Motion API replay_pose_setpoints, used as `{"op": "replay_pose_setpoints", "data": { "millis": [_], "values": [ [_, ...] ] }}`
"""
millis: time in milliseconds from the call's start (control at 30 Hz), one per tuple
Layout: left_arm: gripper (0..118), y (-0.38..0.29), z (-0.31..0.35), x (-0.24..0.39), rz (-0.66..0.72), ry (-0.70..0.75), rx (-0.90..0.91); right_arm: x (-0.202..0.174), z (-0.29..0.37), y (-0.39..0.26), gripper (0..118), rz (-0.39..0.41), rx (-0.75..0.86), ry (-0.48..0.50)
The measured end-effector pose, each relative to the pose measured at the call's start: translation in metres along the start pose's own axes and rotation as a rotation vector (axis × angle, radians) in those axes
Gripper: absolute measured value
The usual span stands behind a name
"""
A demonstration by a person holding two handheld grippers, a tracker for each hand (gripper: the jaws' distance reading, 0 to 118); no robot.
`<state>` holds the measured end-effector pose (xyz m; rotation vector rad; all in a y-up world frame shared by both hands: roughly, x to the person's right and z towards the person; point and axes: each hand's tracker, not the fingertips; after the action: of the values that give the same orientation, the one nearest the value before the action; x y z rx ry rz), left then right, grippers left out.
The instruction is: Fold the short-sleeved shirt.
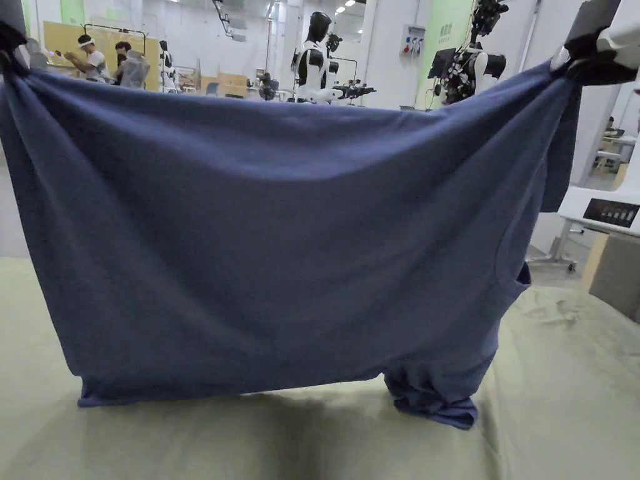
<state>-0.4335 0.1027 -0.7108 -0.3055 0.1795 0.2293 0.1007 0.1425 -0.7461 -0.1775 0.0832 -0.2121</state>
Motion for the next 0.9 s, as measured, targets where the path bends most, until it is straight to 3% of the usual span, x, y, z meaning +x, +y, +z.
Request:
{"op": "replay_pose_setpoints", "data": {
  "millis": [67,233,533,633,900],
  "values": [
    [4,-0.025,-0.005,-0.003,-0.025,-0.016,-0.041,0.009,-0.004,-0.023,7,-0.007,-0.068,0.003],
    [3,-0.098,0.003,-0.007,-0.106,-0.041,-0.157,0.027,0.002,-0.085,7,0.091,-0.165,-0.008],
    [4,-0.233,0.062,-0.024,-0.114,-0.055,-0.321,0.047,0.080,-0.207,7,0.076,-0.362,0.029],
    [4,-0.264,0.089,-0.033,-0.038,-0.093,-0.369,0.056,0.115,-0.238,7,0.056,-0.387,0.044],
    [4,-0.312,0.182,-0.047,0.002,-0.109,-0.355,0.092,0.211,-0.291,7,-0.054,-0.449,0.028]
  ]
}}
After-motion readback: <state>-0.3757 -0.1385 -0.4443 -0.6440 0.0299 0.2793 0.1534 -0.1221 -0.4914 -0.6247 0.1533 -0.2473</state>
